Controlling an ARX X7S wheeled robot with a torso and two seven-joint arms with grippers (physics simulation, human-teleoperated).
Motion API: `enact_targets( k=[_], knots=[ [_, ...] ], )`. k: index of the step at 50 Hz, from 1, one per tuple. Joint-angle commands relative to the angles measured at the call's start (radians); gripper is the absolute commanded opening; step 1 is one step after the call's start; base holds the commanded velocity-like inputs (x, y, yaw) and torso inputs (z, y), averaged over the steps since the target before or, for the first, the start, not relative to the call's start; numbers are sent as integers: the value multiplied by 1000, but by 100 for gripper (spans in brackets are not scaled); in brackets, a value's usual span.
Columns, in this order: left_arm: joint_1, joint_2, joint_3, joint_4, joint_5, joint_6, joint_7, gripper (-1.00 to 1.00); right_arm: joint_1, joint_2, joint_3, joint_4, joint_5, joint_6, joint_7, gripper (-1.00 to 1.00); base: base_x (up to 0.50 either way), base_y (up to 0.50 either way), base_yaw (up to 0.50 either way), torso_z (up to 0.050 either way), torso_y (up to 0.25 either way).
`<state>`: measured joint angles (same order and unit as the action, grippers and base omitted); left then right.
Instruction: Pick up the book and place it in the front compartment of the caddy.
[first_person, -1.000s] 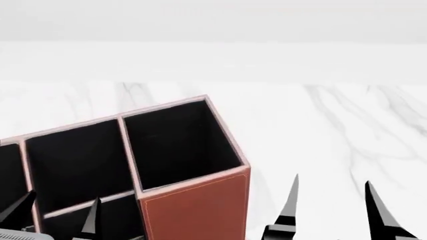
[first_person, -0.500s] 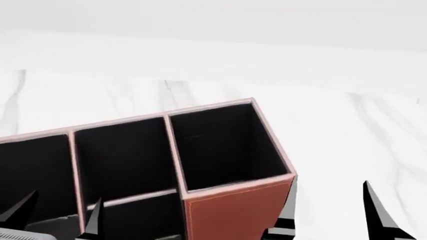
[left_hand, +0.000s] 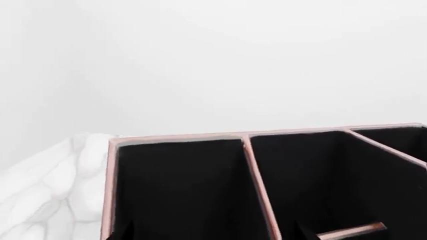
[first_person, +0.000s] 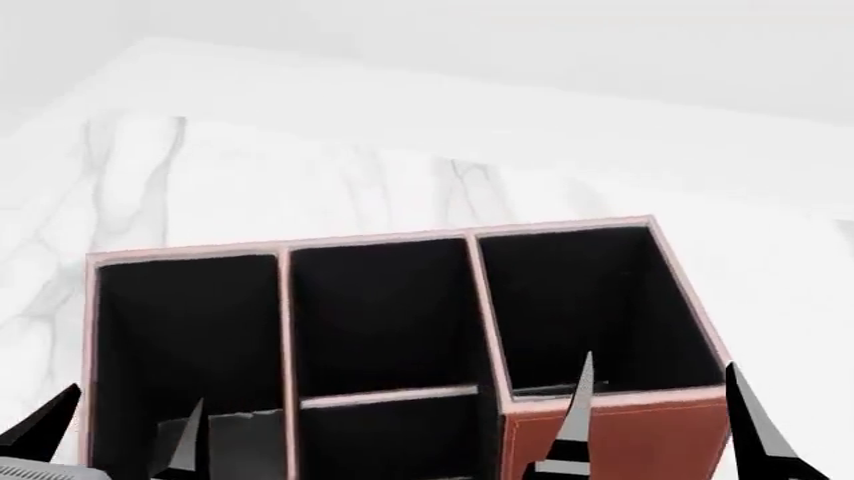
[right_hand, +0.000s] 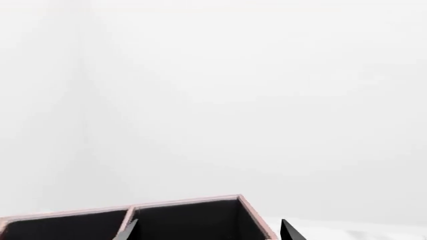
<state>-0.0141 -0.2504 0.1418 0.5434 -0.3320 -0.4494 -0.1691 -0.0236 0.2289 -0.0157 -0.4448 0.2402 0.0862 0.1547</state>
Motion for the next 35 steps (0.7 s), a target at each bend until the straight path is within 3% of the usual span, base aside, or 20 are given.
enact_targets(
  k=[1,8,20,26,35],
  knots=[
    [-8,9,-35,5,-26,-29,32,100,12,-13,19,16,-22,19,-3,100,-61,235,0,0,0],
    [-42,-41,-22,39,-104,-129,83,100,25,-6,24,7,-17,37,9,100,0,0,0,0,0],
    [-125,-225,60,233,-351,-425,261,100,57,13,48,32,-27,49,35,100,0,0,0,0,0],
    [-198,-293,67,270,-560,-681,282,100,67,17,46,31,-32,57,44,100,0,0,0,0,0],
    [-196,-361,120,364,-630,-756,312,100,71,21,44,39,-43,51,55,100,0,0,0,0,0]
  ],
)
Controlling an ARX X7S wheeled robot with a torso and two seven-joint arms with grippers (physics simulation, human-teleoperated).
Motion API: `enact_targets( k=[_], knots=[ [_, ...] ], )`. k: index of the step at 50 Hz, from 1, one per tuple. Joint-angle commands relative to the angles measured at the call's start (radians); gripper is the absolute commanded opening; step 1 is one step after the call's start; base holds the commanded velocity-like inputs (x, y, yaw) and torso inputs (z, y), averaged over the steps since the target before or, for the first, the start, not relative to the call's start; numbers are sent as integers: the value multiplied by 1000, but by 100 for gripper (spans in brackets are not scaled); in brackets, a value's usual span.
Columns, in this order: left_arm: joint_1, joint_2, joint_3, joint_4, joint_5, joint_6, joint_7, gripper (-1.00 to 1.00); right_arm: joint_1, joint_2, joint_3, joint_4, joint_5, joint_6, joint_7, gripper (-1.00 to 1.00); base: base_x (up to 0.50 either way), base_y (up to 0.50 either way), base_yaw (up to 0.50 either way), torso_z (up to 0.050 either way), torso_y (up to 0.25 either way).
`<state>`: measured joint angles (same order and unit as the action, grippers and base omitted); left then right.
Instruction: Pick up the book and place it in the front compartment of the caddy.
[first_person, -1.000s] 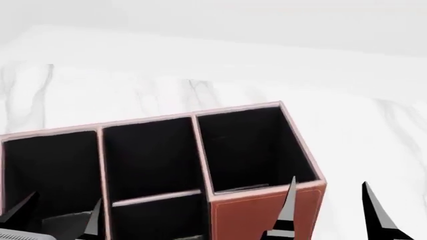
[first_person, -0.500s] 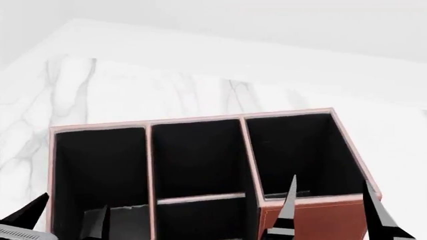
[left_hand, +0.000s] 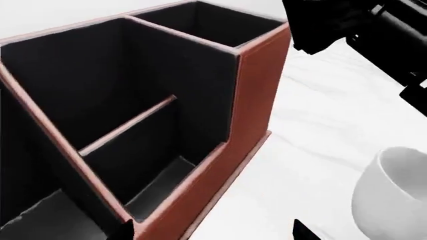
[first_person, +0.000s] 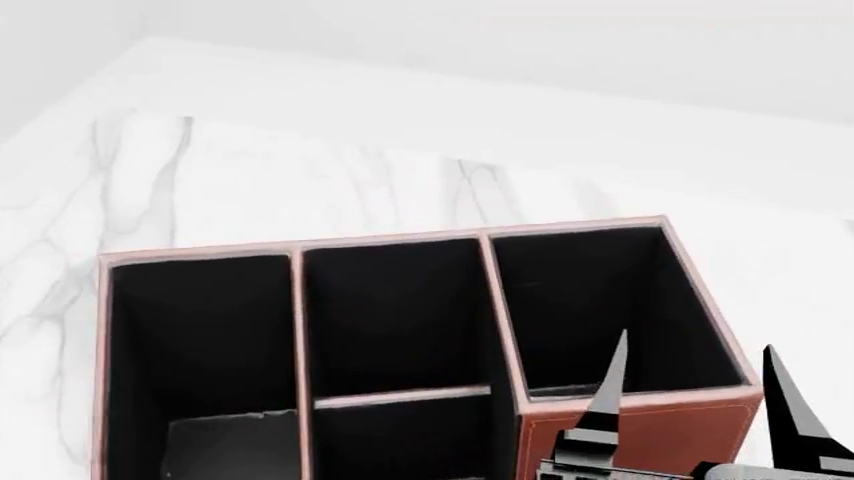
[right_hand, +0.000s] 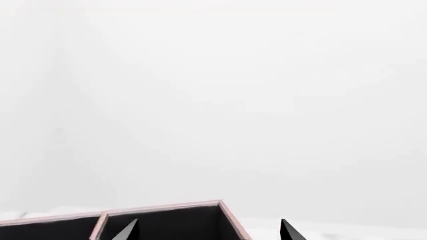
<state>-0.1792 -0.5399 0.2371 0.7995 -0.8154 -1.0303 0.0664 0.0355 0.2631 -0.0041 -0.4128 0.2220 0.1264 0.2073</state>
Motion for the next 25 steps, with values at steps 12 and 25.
enact_targets(
  k=[12,25],
  knots=[
    [-103,-57,10,128,-339,-300,34,100,14,-7,35,7,-14,10,7,100,0,0,0,0,0],
    [-95,-98,150,114,-219,-256,135,100,16,-6,19,23,-23,-3,10,100,0,0,0,0,0]
  ],
)
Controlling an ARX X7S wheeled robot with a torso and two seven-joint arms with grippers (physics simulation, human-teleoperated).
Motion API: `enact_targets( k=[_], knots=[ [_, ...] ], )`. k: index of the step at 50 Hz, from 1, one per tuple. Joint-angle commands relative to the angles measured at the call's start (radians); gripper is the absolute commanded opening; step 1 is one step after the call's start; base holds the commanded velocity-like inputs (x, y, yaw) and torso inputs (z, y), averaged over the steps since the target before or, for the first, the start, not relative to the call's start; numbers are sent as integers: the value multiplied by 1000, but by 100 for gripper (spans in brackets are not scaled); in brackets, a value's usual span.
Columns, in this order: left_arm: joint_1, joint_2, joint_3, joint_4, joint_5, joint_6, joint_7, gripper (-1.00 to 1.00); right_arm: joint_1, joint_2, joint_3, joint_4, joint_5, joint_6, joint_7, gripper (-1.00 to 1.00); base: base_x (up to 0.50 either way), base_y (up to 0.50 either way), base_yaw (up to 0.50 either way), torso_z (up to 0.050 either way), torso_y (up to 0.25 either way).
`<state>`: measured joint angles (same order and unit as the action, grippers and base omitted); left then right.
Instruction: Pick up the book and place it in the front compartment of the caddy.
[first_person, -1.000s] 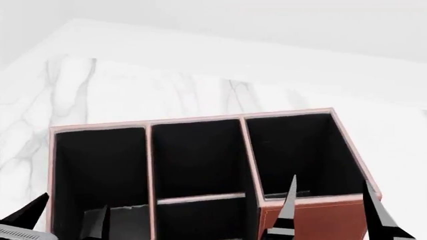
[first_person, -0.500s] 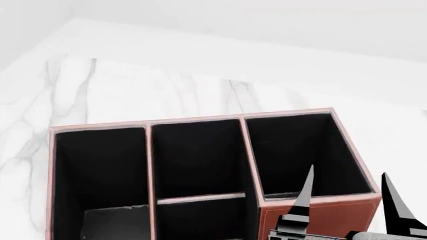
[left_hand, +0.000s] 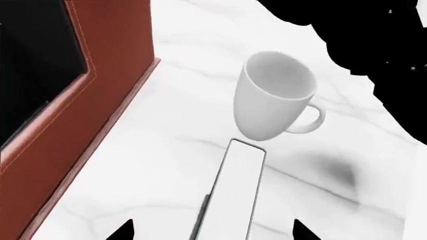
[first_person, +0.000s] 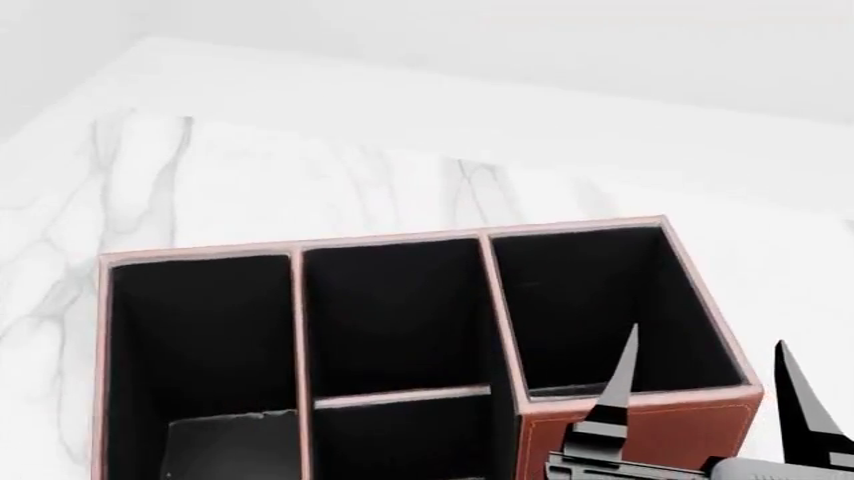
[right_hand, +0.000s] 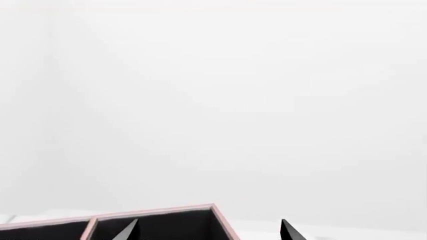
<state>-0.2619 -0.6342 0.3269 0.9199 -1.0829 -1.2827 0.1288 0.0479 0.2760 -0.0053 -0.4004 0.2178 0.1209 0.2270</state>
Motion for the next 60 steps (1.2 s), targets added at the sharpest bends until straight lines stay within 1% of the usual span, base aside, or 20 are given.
enact_targets(
  k=[1,3,6,13,19,26,36,37,41,45,48,51,56,60],
  knots=[
    [-15,-4,71,-12,56,-5,76,100,3,-18,20,9,-19,4,-9,100,0,0,0,0,0],
    [-21,-9,113,-25,99,7,92,100,4,-17,19,10,-18,3,-9,100,0,0,0,0,0],
    [-27,-11,147,-46,139,27,107,100,4,-16,17,11,-18,2,-8,100,0,0,0,0,0],
    [-66,-41,306,-103,286,87,178,100,-1,-13,11,14,-20,-6,-8,100,0,0,0,0,0],
    [-102,-38,333,-156,320,105,202,100,0,-11,7,14,-19,-5,-6,100,0,0,0,0,0],
    [-106,-36,369,-164,340,119,213,100,-2,-8,4,14,-19,-8,-4,100,0,0,0,0,0],
    [-110,-37,444,-211,420,187,238,100,-2,-5,-1,20,-18,-16,-2,100,0,0,0,0,0],
    [-110,-35,445,-216,430,199,234,-100,-6,-9,-3,37,-24,-38,-4,100,0,0,0,0,0],
    [-105,-48,464,-206,456,230,239,-100,-2,-4,-3,20,-18,-17,0,100,0,0,0,0,0],
    [-106,-51,466,-202,458,235,239,-100,-7,-5,-6,31,-21,-34,-1,100,0,0,0,0,0],
    [-108,-55,456,-190,449,234,237,-100,-4,-2,-7,20,-18,-21,2,100,0,0,0,0,0],
    [-113,-57,453,-187,451,239,236,-100,-9,-4,-9,39,-21,-45,0,100,0,0,0,0,0],
    [-125,-52,427,-175,432,232,226,-100,-4,2,-10,16,-16,-20,5,100,0,0,0,0,0],
    [-132,-62,412,-142,415,230,227,-100,-12,0,-14,34,-22,-47,3,100,0,0,0,0,0]
  ],
)
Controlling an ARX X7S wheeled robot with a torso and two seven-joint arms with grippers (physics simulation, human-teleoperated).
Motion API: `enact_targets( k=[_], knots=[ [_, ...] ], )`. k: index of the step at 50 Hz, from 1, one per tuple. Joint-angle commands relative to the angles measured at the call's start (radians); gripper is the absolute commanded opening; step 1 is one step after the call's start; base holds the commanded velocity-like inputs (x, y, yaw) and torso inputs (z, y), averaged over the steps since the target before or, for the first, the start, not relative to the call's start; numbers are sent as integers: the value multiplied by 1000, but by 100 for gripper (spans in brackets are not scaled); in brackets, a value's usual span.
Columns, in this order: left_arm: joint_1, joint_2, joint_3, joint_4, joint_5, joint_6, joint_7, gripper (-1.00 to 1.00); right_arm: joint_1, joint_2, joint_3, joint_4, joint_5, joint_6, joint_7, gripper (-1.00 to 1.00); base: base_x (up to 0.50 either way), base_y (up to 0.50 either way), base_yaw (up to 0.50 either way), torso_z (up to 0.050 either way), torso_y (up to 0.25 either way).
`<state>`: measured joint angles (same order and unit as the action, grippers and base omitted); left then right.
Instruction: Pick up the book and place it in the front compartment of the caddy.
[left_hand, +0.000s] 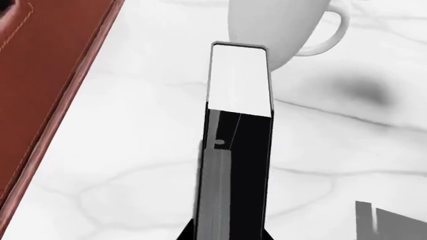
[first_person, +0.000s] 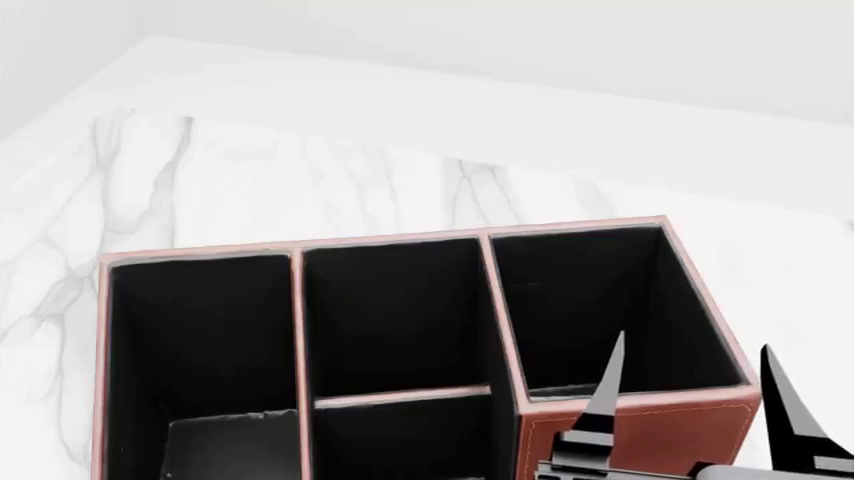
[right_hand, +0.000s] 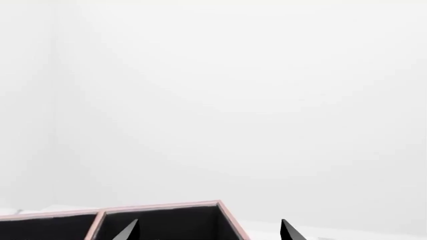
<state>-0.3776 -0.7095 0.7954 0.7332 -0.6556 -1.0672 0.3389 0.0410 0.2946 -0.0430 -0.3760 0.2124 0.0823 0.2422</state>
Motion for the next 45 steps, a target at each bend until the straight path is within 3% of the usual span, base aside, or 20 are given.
enact_targets(
  k=[1,22,45],
  knots=[
    [-23,11,-67,63,-21,11,14,-100,-6,-19,23,9,-16,-9,-12,100,0,0,0,0,0],
    [-125,-39,-143,229,-121,-30,3,-100,4,-7,22,-7,-2,18,0,100,0,0,0,0,1],
    [-394,-74,-113,194,-31,-59,73,-100,3,0,10,0,-1,8,4,100,0,0,0,0,1]
  ],
)
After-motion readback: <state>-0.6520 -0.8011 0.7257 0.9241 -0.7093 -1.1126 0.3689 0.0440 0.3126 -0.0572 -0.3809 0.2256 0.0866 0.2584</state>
